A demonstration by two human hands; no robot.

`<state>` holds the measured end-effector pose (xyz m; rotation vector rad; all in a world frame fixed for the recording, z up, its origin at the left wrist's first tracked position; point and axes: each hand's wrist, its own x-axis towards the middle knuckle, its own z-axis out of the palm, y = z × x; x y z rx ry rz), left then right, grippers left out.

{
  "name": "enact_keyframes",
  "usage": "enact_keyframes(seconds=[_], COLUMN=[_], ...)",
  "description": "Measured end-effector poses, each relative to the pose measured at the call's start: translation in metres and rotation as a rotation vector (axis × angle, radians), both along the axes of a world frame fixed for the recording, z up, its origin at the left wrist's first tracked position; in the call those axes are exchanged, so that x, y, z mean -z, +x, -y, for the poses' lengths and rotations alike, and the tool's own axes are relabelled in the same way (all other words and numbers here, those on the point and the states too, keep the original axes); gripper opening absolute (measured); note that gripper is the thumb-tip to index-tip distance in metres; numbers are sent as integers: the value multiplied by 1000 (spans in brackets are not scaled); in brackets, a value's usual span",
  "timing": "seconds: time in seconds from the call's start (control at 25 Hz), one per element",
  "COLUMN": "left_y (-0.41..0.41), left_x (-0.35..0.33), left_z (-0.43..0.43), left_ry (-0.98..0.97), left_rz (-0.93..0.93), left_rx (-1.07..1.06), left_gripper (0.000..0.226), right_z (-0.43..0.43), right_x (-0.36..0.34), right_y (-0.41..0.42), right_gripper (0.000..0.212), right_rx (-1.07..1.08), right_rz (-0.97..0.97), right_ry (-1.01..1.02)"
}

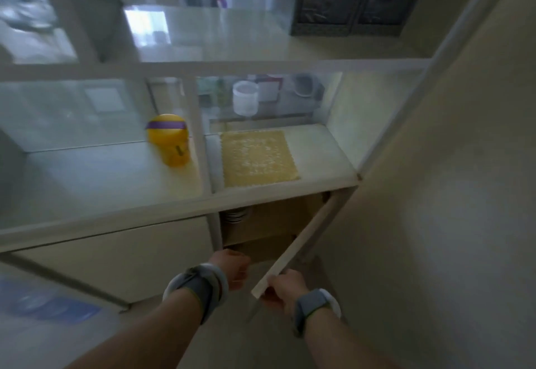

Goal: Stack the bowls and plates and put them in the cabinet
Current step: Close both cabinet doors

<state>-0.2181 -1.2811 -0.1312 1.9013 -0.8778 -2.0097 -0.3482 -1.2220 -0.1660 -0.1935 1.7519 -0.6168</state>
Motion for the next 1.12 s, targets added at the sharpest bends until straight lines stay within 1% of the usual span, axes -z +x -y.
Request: enact_keyframes(seconds=[0.12, 0.2, 0.28, 0.4, 0.48, 0.64, 0.76, 0.88, 1.12], left_y=[53, 69, 74, 74, 71, 66, 62, 60, 59], left_x=[4, 2, -1, -6, -6, -3, 8, 14, 14], left_z=[34, 49, 60, 74, 87, 109, 118, 121, 118], left_ry=[16, 46, 84, 126, 135, 152, 149, 140, 124], left_rz=[-5, -29, -78, -200, -278, -381, -382, -361, -382], left_rx=[-120, -165, -233, -347, -421, -509, -600, -638, -670], left_gripper=[11, 17, 18, 17, 29, 28, 28, 26, 26], right_z=[52, 78, 97, 126, 141, 156, 161, 166, 170], right_x=[3, 6, 13, 21, 20, 18, 19, 18, 13], right_y=[32, 38, 42, 47, 49, 50, 51, 52, 52], right_gripper=[18, 17, 14, 15, 16, 13, 16, 21, 17], right_rx=[31, 71, 137, 230, 224, 166, 146, 136, 124], right_rz=[90, 133, 164, 178, 169, 138, 119, 98, 86], right_ry=[19, 26, 15, -21, -14, -24, -29, -23, -19])
